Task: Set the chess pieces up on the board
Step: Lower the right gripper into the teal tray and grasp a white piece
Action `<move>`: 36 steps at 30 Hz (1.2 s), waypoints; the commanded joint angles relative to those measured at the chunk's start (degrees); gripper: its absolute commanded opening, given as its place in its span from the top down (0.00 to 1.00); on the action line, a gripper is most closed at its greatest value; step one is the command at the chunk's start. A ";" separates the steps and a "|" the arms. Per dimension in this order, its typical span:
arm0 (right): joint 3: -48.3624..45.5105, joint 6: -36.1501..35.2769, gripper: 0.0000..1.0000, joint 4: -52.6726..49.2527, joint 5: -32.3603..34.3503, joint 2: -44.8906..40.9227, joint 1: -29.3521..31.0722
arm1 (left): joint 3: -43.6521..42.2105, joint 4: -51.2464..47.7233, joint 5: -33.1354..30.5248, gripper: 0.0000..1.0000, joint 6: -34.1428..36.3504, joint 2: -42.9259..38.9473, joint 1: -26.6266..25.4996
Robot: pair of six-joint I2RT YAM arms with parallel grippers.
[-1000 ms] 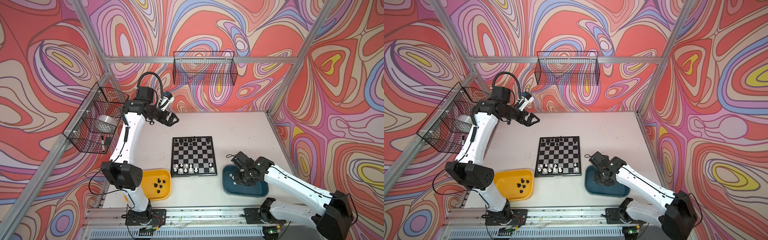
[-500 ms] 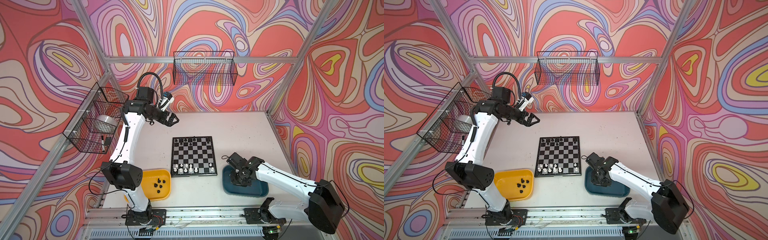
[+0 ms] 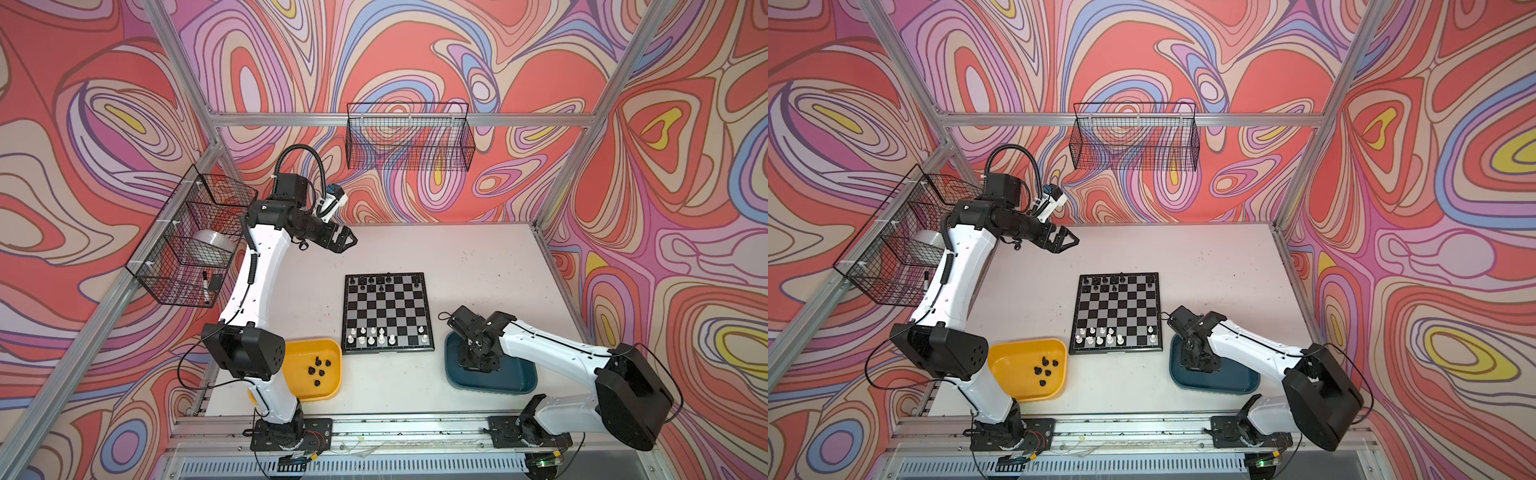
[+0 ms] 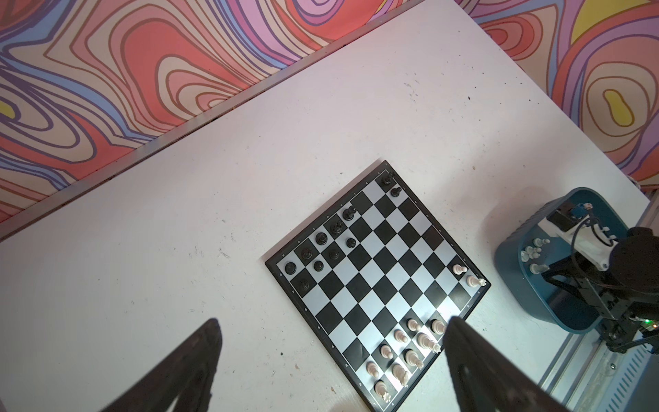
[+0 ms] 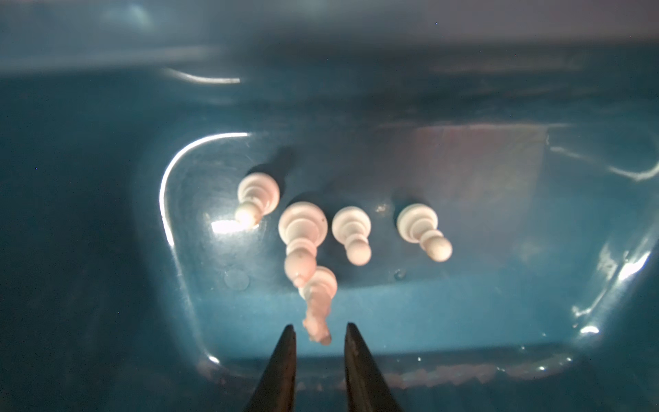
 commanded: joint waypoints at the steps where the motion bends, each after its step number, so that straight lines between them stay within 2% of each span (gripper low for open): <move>1: 1.33 -1.19 0.75 0.91 1.52 1.50 -0.21 | -0.25 -0.71 -0.65 0.02 0.35 -1.35 -0.24; 8: 1.47 -1.94 0.76 1.94 1.10 2.79 -0.20 | -0.01 -0.04 -0.36 0.02 -0.82 -0.99 -0.26; 31: -0.98 -1.11 0.89 2.38 1.14 0.82 -0.20 | 0.43 -0.10 -1.63 0.03 -0.46 -1.08 -1.37; 36: -0.89 -1.15 0.89 2.45 1.21 0.28 -0.20 | 0.81 -0.09 -1.83 0.02 -0.26 -1.08 -1.53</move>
